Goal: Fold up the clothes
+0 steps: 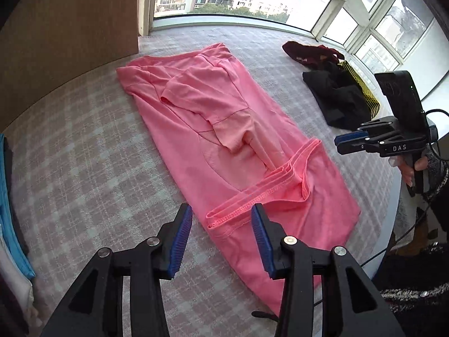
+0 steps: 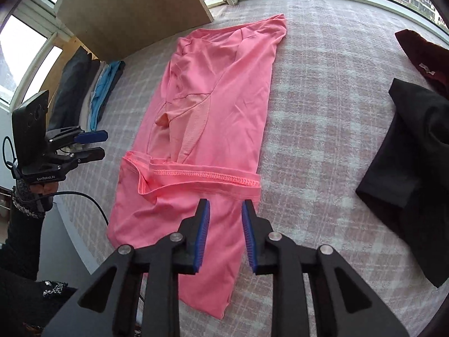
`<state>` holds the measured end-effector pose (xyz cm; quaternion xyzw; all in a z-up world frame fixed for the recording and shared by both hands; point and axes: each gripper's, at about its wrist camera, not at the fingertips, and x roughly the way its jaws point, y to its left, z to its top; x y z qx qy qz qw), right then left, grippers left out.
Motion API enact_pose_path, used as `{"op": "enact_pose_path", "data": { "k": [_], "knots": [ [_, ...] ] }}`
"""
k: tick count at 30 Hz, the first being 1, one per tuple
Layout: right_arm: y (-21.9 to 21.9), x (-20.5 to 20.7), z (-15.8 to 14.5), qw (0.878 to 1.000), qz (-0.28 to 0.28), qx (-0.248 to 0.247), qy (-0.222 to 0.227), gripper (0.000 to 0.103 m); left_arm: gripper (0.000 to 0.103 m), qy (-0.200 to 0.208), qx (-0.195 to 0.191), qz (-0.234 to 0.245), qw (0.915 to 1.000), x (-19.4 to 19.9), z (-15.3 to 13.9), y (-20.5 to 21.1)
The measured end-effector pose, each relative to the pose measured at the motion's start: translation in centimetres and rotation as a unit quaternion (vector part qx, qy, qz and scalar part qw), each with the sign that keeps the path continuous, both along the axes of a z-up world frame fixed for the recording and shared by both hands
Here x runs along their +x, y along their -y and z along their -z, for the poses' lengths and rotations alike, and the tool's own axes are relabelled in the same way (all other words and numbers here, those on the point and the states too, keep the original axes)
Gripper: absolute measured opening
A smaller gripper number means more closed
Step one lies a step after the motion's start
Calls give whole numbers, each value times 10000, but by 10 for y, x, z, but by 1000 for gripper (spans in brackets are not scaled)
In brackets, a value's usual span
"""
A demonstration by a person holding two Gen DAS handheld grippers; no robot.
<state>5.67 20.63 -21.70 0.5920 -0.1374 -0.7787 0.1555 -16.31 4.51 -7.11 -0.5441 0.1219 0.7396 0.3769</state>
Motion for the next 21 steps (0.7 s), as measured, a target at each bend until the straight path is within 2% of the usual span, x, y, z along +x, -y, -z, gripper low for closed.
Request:
{"op": "enact_pose_path", "data": {
  "k": [3,5,7,10,14,15,17,21],
  "knots": [
    [16,3,9,9994,-233,223,-94,24,43,-188,-502,489,9974,15,18,-13],
    [20,-2,11,9975,-320,615,-156,24,43,-431,-797,742,9931,21,26,-20],
    [15,-7,14,9961,-300,819,-138,27,43,-510,-813,780,9923,17,28,-21],
    [5,-12,21,9957,-238,901,-1,38,43,-323,-721,731,9942,8,31,-22],
    [2,-18,27,9949,-275,972,76,39,42,-265,-752,968,9921,12,36,-29],
    [3,-19,27,9946,-301,996,69,39,39,-255,-734,1003,9919,13,36,-30],
    [6,-21,27,9939,-354,1043,57,39,16,-236,-697,1072,9915,14,36,-31],
    [8,-25,27,9925,-392,1153,33,41,3,-197,-625,1211,9905,18,35,-33]
  ]
}}
